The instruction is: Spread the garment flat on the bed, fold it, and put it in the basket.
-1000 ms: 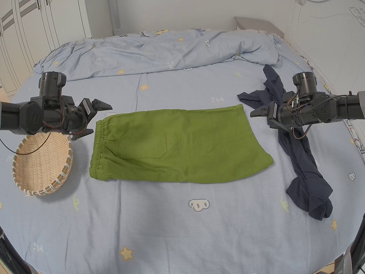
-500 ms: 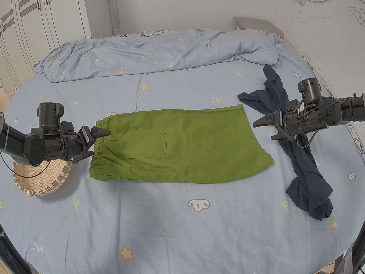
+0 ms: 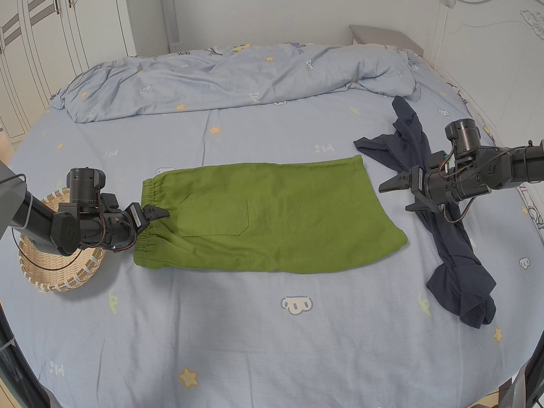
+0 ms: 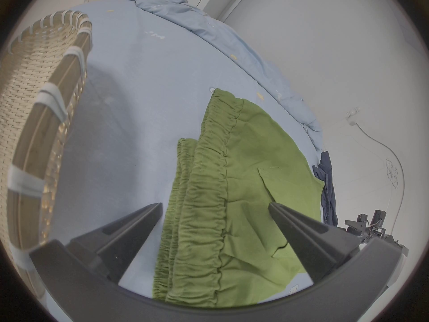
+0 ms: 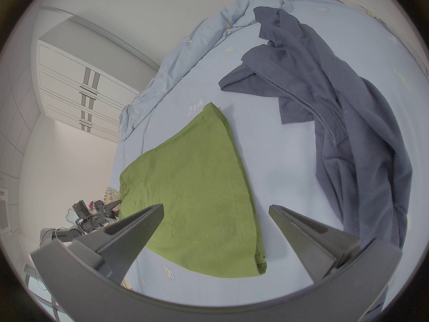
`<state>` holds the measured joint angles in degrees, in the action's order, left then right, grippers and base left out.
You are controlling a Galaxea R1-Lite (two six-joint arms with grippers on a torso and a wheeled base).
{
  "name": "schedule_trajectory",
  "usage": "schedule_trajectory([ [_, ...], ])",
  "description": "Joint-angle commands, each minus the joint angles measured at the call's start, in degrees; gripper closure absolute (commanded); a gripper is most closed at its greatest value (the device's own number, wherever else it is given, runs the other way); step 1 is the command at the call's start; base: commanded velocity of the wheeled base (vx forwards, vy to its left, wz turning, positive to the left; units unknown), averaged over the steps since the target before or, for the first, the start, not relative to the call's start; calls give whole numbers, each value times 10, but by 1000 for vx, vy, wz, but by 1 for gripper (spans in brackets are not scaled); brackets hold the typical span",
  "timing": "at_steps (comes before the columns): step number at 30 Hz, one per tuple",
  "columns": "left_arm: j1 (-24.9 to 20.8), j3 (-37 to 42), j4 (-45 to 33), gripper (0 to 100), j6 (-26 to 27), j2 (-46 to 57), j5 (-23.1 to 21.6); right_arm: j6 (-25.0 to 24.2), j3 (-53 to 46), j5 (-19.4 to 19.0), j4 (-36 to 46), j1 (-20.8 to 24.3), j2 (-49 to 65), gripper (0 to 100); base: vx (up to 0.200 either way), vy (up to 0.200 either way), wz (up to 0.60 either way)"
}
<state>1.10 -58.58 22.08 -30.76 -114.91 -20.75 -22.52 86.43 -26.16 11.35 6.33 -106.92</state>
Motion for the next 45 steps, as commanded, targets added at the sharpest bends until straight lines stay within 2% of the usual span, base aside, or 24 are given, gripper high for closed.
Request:
schedule_trajectory([
  [1,0,-7,5,0,0,-22,0,-1,0,0,0,0,0,0,0,0,0],
  [13,-1,-21,18,0,-5,-35,-7,0,1,1,-1,-5,0,0,0,0,0],
  [14,-1,-22,18,100,-5,-34,-7,0,1,0,-1,-5,0,0,0,0,0],
  [29,-5,-15,17,100,-11,15,-6,3,-19,1,1,-3,-2,0,0,0,0],
  [43,-3,-10,17,100,-17,38,-6,39,-35,0,4,4,-45,0,0,0,0],
  [45,-2,-10,17,100,-17,38,-6,40,-35,0,4,18,-54,0,0,0,0],
])
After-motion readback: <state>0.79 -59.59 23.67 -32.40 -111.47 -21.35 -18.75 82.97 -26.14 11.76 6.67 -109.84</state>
